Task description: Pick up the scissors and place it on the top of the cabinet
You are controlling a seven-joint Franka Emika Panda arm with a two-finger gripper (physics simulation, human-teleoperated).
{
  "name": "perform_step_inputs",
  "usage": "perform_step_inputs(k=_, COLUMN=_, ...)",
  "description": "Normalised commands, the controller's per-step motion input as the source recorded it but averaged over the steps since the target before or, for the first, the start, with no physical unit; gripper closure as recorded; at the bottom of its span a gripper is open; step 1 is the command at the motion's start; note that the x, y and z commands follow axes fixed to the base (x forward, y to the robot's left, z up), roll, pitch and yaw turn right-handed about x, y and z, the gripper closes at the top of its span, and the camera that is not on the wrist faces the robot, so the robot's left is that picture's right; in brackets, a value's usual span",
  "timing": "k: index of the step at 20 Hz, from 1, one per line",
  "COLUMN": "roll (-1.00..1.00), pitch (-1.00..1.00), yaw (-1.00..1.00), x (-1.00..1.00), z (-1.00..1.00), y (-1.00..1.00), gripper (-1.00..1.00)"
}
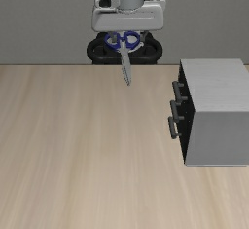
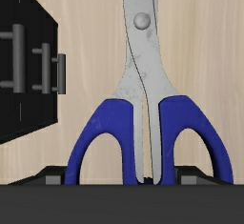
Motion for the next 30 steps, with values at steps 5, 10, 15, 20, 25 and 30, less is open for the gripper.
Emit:
perform_step_inputs(k=5, roll=0.0, pitch=0.0, yaw=0.0, x=0.0, z=0.0, y=1.0, gripper=1.0)
perform_step_inputs(k=10, roll=0.0, pitch=0.0, yaw=0.0, x=0.0, z=0.0, y=1.0, gripper=1.0)
perform_step_inputs(k=15, roll=0.0, pitch=0.0, yaw=0.0, x=0.0, z=0.0, y=1.0, gripper=1.0)
perform_step_inputs(k=20, roll=0.0, pitch=0.0, yaw=0.0, x=0.2, z=0.0, y=0.8, gripper=1.0)
perform_step_inputs(k=25, roll=0.0, pitch=0.0, yaw=0.0, x=0.2, z=0.0, y=0.0, gripper=-1.0)
perform_step_inputs(k=30, roll=0.0, pitch=0.0, yaw=0.0, x=0.0, z=0.0, y=0.0, gripper=-1.0)
